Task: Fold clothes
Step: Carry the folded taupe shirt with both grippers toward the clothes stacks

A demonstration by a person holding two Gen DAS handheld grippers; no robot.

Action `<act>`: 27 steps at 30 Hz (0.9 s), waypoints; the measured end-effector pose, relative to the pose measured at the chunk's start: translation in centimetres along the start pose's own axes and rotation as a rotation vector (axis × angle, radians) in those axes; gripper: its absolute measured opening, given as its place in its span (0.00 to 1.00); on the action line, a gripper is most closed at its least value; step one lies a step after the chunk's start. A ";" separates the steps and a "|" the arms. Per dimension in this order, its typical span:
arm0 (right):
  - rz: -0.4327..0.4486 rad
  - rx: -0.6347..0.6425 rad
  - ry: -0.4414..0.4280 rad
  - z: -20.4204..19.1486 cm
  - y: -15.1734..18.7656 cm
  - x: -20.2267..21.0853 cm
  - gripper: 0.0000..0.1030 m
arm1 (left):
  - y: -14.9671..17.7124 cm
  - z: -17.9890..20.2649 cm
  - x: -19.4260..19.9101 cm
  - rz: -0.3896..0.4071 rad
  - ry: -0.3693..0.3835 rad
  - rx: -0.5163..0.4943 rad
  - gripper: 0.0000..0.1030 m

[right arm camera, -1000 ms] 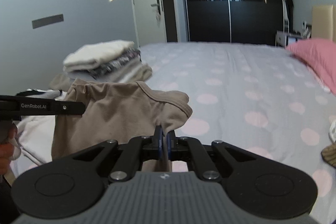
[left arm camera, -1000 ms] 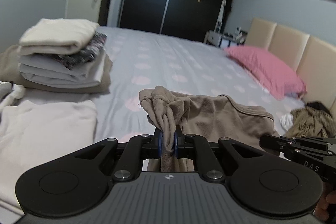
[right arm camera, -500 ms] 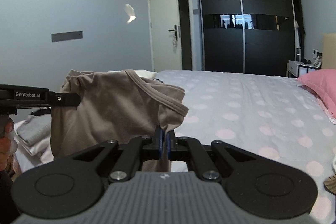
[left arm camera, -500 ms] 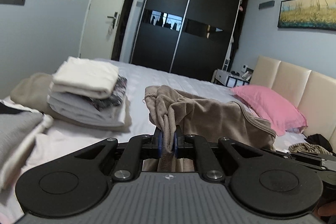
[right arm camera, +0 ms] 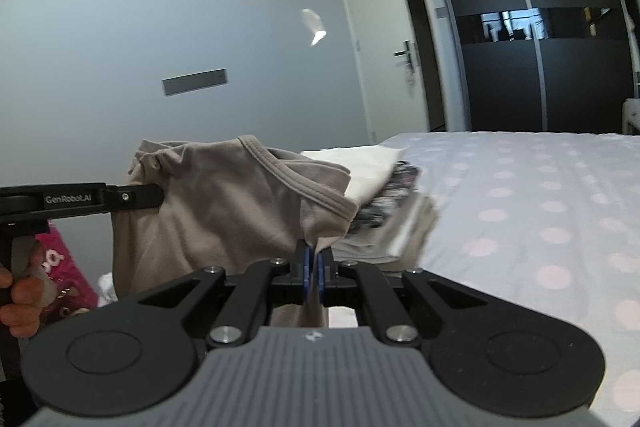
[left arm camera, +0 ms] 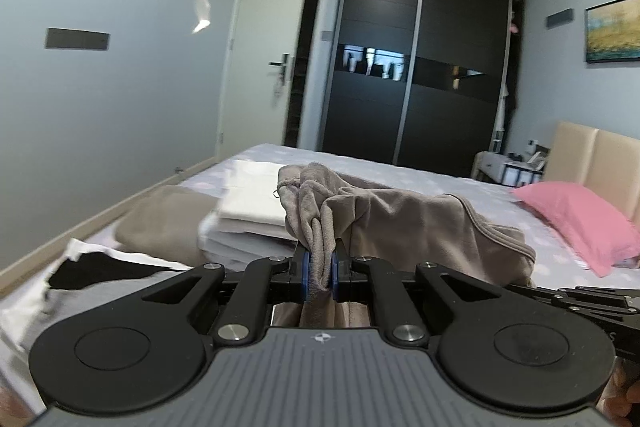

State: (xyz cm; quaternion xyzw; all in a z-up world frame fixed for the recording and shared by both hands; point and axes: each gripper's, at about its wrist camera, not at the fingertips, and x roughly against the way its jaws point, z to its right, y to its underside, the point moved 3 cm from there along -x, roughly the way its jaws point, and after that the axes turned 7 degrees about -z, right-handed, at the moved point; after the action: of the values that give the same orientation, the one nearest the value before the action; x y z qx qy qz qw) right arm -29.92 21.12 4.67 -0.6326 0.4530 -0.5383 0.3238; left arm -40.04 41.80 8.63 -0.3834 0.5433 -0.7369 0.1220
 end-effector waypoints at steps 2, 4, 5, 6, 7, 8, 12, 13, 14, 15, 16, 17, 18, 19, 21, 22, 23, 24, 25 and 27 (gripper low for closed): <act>-0.020 -0.013 -0.026 -0.8 -0.1 -1.2 0.05 | -0.2 -1.1 0.1 -0.015 -0.022 -0.007 0.08; -0.051 -0.026 -0.046 -1.3 -0.1 -2.6 0.05 | -0.1 -2.0 -0.4 -0.042 -0.040 -0.014 0.08; -0.070 -0.030 -0.052 -1.3 0.0 -3.5 0.05 | 0.0 -2.4 -0.9 -0.059 -0.049 -0.018 0.08; -0.089 -0.035 -0.058 -1.3 0.0 -4.4 0.05 | 0.1 -2.8 -1.6 -0.078 -0.058 -0.020 0.08; -0.104 -0.032 -0.058 -1.3 0.1 -5.2 0.05 | 0.3 -3.3 -2.4 -0.096 -0.065 -0.023 0.08; -0.118 -0.026 -0.052 -1.3 0.5 -5.9 0.05 | 0.4 -3.8 -3.4 -0.113 -0.069 -0.025 0.08; -0.176 -0.026 -0.012 0.1 1.0 -9.4 0.01 | 1.6 -5.7 -7.9 -0.204 -0.080 -0.003 0.08; -0.183 -0.028 0.002 0.7 0.9 -10.3 0.00 | 2.0 -6.1 -9.0 -0.224 -0.085 0.000 0.08; -0.189 -0.029 0.014 1.4 0.8 -11.2 0.00 | 2.4 -6.4 -10.1 -0.242 -0.089 0.004 0.08; -0.204 -0.031 0.021 2.0 0.8 -12.1 0.00 | 2.8 -6.8 -11.2 -0.260 -0.087 0.012 0.08; -0.223 -0.031 0.026 2.6 0.8 -13.1 0.00 | 3.2 -7.3 -12.2 -0.276 -0.085 0.019 0.08; -0.241 -0.038 0.029 3.2 1.0 -14.0 0.00 | 3.6 -7.8 -13.1 -0.293 -0.088 0.019 0.08; -0.259 -0.048 0.031 3.8 1.4 -14.8 0.00 | 3.9 -8.3 -13.9 -0.311 -0.100 0.015 0.08; -0.275 -0.057 0.033 4.5 1.6 -15.5 0.01 | 4.2 -8.9 -14.6 -0.325 -0.114 0.012 0.08; -0.310 -0.102 0.012 5.7 2.3 -16.8 0.03 | 4.5 -10.0 -15.8 -0.350 -0.133 0.011 0.08; -0.328 -0.126 0.000 6.3 2.7 -17.4 0.06 | 4.6 -10.5 -16.3 -0.361 -0.138 0.015 0.08; -0.348 -0.154 -0.020 6.8 3.1 -18.1 0.06 | 4.8 -11.2 -16.8 -0.371 -0.143 0.025 0.08; -0.367 -0.183 -0.042 7.1 3.6 -18.7 0.06 | 4.9 -11.9 -17.3 -0.381 -0.148 0.035 0.08; -0.386 -0.205 -0.063 7.3 3.9 -19.5 0.07 | 5.1 -12.4 -17.7 -0.391 -0.153 0.045 0.08; -0.412 -0.226 -0.102 7.3 4.4 -20.8 0.12 | 5.6 -12.8 -18.0 -0.411 -0.170 0.057 0.08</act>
State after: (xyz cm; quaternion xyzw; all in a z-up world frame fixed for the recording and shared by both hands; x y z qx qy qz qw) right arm -24.04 38.08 -8.84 -0.7703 0.3547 -0.5062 0.1568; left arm -38.16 59.48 -5.60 -0.5430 0.4204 -0.7265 0.0255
